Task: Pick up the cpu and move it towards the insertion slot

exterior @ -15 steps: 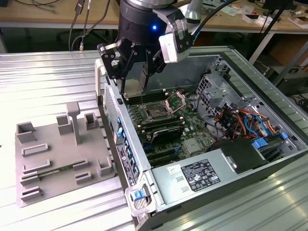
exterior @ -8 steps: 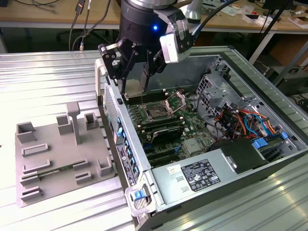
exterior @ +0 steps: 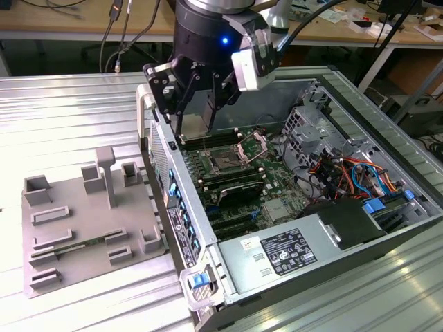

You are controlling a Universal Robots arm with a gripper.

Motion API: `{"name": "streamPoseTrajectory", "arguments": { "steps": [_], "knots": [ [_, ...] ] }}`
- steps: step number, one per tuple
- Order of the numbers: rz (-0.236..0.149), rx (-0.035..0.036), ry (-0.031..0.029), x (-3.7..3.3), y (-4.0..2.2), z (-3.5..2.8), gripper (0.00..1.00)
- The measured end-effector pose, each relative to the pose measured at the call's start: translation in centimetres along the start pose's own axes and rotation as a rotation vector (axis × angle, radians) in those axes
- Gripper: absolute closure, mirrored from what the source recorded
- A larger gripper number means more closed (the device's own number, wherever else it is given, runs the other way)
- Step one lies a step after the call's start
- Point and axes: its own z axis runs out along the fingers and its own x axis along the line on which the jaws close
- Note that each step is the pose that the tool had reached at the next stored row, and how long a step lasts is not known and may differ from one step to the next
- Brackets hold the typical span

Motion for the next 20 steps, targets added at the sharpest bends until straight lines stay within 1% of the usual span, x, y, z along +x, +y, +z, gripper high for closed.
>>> {"name": "streamPoseTrajectory", "arguments": {
  "steps": [20],
  "knots": [
    [0.0, 0.0001, 0.0001, -0.55, -0.04, 0.16, 0.47]
  ]
}}
